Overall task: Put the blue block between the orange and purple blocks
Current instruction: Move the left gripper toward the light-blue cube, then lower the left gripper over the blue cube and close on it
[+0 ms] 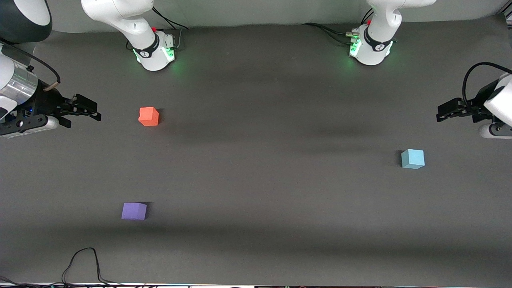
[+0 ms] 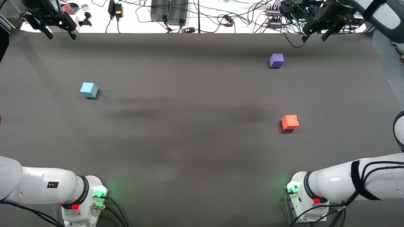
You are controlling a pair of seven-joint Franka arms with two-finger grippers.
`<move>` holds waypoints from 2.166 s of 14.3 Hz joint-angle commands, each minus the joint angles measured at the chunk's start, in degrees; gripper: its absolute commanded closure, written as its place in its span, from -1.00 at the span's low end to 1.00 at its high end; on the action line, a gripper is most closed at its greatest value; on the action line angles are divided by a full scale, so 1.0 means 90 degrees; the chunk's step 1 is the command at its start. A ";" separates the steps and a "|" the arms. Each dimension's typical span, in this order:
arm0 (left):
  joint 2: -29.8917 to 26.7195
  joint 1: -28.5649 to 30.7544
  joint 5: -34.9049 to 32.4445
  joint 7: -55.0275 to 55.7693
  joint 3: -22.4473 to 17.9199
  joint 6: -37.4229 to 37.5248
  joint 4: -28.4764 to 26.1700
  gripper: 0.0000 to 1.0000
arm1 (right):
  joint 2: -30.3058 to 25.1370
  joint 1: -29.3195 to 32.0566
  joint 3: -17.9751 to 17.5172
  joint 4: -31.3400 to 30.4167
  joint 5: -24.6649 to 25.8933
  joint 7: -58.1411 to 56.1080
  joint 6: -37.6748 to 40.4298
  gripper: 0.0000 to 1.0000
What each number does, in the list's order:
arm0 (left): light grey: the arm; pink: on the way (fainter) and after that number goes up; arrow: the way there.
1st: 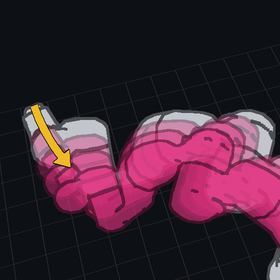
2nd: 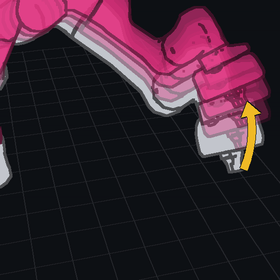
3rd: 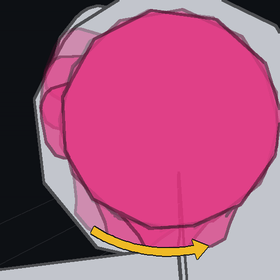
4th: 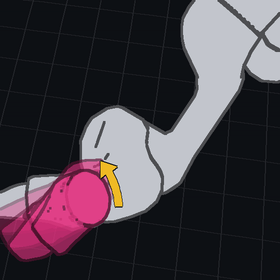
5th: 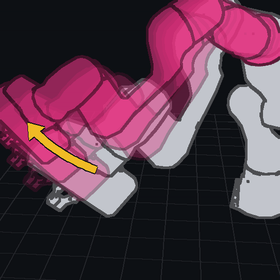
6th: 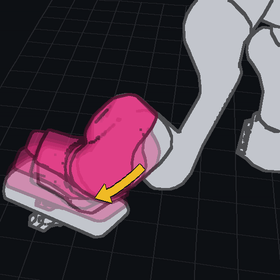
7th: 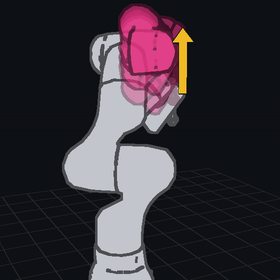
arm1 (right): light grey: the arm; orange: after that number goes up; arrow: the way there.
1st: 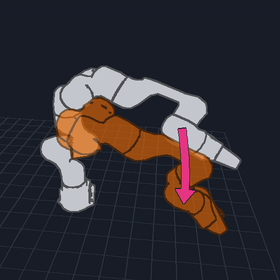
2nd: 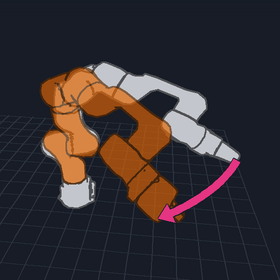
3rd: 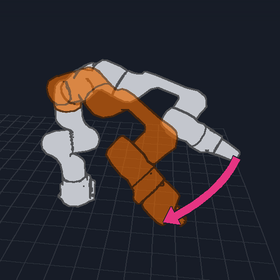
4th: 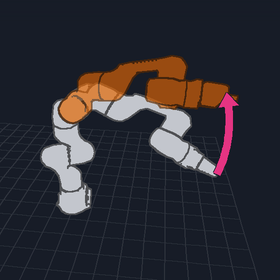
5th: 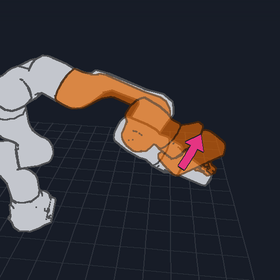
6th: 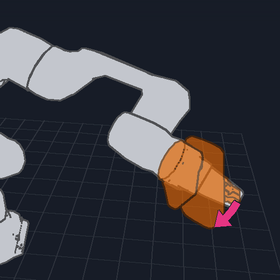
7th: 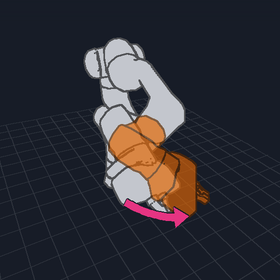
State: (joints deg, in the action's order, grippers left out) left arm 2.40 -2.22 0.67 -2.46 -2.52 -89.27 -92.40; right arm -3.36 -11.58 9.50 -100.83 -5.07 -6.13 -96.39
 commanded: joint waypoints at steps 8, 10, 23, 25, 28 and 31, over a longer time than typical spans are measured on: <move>-0.0022 0.0022 -0.0299 -0.0165 -0.0091 0.0027 -0.0016 -1.00 | -0.0134 -0.0051 0.0047 -0.0085 -0.0110 -0.0100 0.0027 -1.00; -0.0100 0.0410 -0.0309 -0.0875 -0.0150 -0.0032 -0.0210 -1.00 | -0.0134 -0.0051 0.0038 -0.0066 -0.0110 -0.0100 0.0076 -1.00; -0.0618 0.0715 -0.0397 -0.1562 -0.0111 -0.2284 -0.2552 -1.00 | -0.0095 -0.0051 0.0018 -0.0056 -0.0110 -0.0100 0.0066 -1.00; -0.0424 0.0754 -0.0397 -0.1572 -0.0111 -0.3143 -0.3138 -1.00 | -0.0095 -0.0051 0.0018 -0.0056 -0.0110 -0.0100 0.0066 -1.00; 0.0113 0.0793 -0.0397 -0.1582 -0.0130 -0.4238 -0.3599 -1.00 | -0.0076 -0.0051 0.0009 -0.0056 -0.0110 -0.0100 0.0046 -1.00; 0.0718 0.0803 -0.0397 -0.1582 -0.0130 -0.5321 -0.3912 -1.00 | -0.0085 -0.0061 0.0008 -0.0056 -0.0110 -0.0100 0.0046 -1.00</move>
State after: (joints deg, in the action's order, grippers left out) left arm 6.39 4.86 -2.16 -15.99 -3.58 -131.69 -125.82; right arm -3.39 -11.62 9.25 -101.02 -5.08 -6.13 -96.09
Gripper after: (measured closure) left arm 0.000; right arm 0.000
